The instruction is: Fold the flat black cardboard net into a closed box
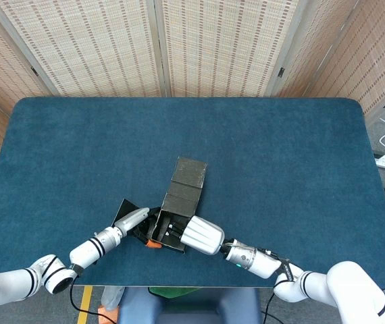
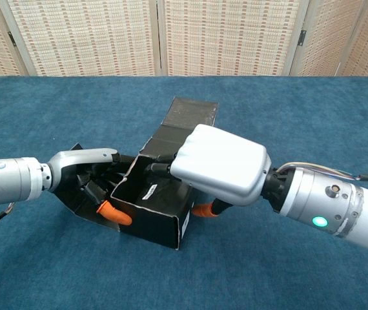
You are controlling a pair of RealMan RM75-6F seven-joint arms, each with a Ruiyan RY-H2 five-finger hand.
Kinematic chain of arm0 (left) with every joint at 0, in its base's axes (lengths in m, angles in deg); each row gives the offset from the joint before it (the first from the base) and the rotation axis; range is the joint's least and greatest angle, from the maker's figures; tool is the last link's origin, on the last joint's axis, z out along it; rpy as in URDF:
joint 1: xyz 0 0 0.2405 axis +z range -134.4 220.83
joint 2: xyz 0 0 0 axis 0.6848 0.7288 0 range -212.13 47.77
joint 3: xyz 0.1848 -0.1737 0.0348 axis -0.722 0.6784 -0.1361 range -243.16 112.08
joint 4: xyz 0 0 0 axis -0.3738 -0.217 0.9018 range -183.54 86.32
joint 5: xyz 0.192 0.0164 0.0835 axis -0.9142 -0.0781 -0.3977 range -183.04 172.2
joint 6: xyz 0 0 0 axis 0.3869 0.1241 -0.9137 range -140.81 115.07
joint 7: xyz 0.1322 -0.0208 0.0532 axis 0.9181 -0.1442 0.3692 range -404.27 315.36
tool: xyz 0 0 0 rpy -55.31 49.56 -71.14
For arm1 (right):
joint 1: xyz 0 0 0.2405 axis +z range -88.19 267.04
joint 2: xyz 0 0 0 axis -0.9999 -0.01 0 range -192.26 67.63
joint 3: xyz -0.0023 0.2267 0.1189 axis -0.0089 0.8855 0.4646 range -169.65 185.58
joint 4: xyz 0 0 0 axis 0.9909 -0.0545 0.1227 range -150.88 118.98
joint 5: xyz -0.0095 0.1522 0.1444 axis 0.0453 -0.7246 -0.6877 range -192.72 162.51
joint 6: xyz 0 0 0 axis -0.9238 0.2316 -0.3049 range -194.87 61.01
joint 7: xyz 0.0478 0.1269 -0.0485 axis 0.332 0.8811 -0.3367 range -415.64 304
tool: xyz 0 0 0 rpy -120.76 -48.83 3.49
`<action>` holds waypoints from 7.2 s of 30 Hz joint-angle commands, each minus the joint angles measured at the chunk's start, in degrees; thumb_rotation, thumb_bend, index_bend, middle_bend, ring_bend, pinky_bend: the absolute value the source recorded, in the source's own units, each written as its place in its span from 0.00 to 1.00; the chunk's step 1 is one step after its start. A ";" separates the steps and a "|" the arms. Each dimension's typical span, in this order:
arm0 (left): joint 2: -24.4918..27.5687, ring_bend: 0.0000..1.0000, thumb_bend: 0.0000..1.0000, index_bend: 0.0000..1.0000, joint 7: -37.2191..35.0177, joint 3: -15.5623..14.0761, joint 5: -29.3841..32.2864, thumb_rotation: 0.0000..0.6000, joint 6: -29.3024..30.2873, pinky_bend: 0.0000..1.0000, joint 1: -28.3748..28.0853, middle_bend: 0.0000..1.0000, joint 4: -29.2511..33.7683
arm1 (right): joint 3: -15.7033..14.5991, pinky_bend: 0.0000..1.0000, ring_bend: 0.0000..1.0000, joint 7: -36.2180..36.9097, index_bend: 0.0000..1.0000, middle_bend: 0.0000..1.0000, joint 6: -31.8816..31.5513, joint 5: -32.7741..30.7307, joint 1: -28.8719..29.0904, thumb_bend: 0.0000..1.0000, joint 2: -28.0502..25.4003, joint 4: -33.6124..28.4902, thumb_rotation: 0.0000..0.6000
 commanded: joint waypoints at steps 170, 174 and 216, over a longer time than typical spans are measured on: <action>11.35 0.88 0.27 0.44 11.58 2.94 -8.49 1.00 24.23 0.98 12.64 0.43 7.73 | 34.06 1.00 0.77 43.49 0.49 0.63 41.91 -56.70 -13.86 0.35 -15.54 -42.05 1.00; 12.39 0.88 0.32 0.44 16.86 4.21 -9.13 1.00 30.77 0.98 14.91 0.43 8.51 | 32.43 1.00 0.77 44.31 0.49 0.62 41.68 -53.00 -14.41 0.35 -15.70 -41.76 1.00; -8.64 0.76 0.32 0.37 22.41 3.05 -17.83 1.00 36.08 0.96 6.38 0.33 -21.96 | 22.88 1.00 0.76 39.09 0.49 0.59 33.00 -45.77 -5.08 0.34 -0.96 -18.88 1.00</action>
